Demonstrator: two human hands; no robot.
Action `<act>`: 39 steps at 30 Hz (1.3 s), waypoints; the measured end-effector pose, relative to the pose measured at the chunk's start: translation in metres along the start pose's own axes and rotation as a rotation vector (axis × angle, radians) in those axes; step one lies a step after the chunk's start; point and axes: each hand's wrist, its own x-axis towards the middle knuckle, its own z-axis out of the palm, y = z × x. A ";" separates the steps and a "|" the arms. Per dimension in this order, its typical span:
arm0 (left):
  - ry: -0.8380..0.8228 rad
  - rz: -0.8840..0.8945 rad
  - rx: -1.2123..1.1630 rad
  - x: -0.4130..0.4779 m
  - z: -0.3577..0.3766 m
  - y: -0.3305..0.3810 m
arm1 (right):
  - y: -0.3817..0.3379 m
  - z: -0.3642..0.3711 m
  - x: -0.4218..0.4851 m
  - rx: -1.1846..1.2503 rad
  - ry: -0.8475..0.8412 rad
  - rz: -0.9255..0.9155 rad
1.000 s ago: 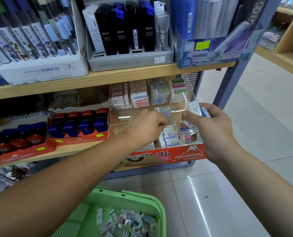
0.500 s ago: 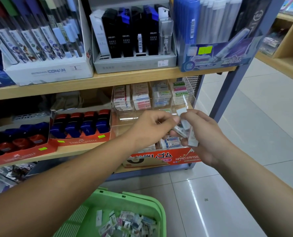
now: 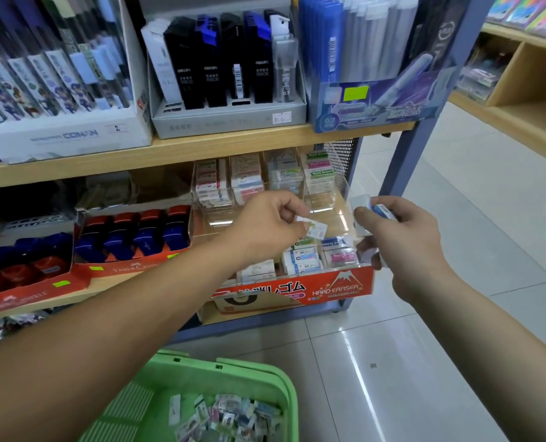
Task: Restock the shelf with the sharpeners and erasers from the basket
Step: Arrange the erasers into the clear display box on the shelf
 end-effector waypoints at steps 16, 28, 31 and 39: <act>0.083 -0.118 0.181 -0.070 -0.112 -0.057 | -0.004 0.089 -0.031 -0.062 -0.454 -0.021; -0.091 -0.065 0.557 -0.055 -0.099 -0.081 | 0.002 0.126 -0.029 -0.109 -0.409 -0.004; -0.121 -0.047 0.753 -0.053 -0.097 -0.077 | 0.003 0.125 -0.027 -0.086 -0.399 0.024; -0.204 -0.108 0.747 -0.050 -0.091 -0.079 | 0.004 0.115 -0.023 0.028 -0.449 0.139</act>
